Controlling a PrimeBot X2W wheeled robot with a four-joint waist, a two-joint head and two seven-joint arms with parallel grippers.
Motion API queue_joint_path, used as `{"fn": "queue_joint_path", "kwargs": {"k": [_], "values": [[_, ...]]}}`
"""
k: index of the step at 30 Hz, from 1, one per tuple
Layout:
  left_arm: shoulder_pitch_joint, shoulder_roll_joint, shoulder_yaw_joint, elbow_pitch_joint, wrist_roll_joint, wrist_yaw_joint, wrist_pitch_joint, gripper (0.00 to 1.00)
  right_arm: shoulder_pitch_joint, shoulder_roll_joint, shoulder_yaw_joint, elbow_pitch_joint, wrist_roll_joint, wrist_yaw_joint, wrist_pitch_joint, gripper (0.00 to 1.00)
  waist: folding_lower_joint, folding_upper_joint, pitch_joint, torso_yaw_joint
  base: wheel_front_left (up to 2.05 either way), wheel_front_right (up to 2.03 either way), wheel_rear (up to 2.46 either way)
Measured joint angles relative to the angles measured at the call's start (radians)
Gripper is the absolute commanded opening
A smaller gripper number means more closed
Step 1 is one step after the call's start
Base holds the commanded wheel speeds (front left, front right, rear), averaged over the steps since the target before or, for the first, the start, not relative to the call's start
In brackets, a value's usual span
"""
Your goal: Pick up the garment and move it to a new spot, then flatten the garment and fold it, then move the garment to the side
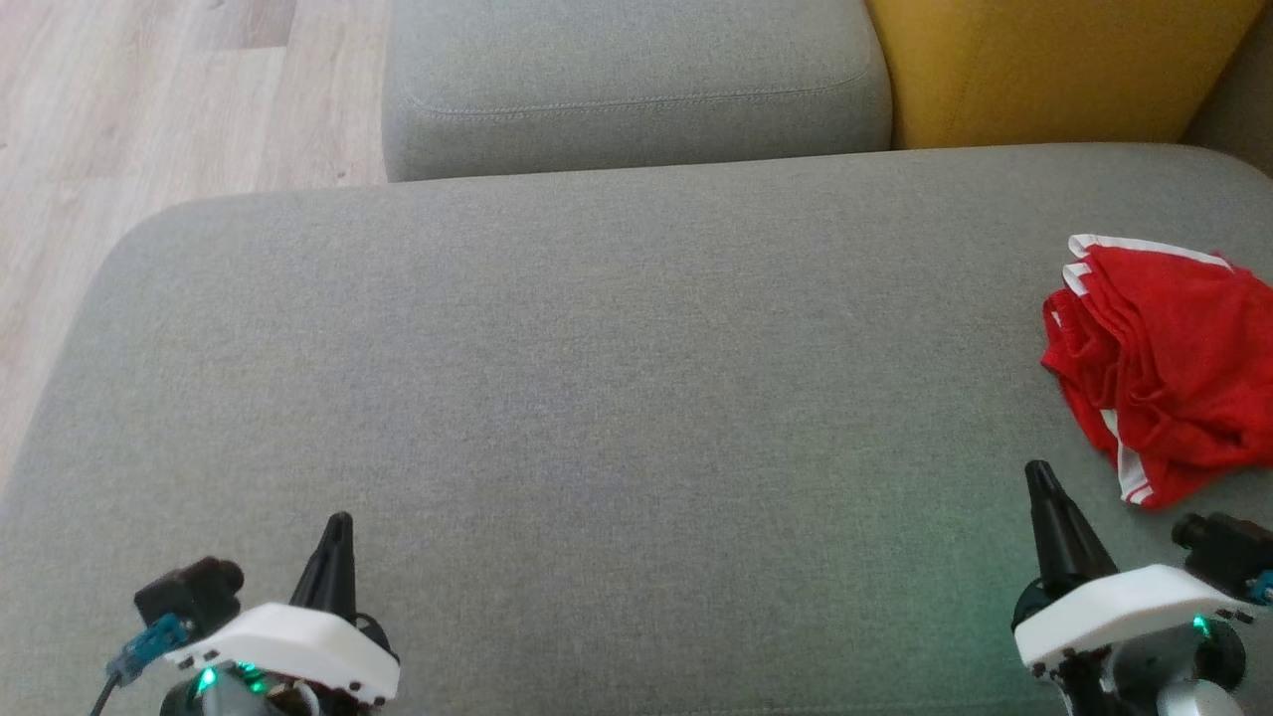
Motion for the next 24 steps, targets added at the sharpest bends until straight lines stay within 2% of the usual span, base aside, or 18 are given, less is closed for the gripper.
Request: {"fn": "queue_joint_path", "kwargs": {"k": [24], "values": [[-0.023, -0.036, 0.075, 0.019, -0.235, -0.069, 0.056, 0.0, -0.043, 0.003, -0.022, 0.038, 0.271, 0.0, 0.0, 0.0, 0.0, 0.0, 0.011, -0.004, 0.0, 0.0, 0.0]]}}
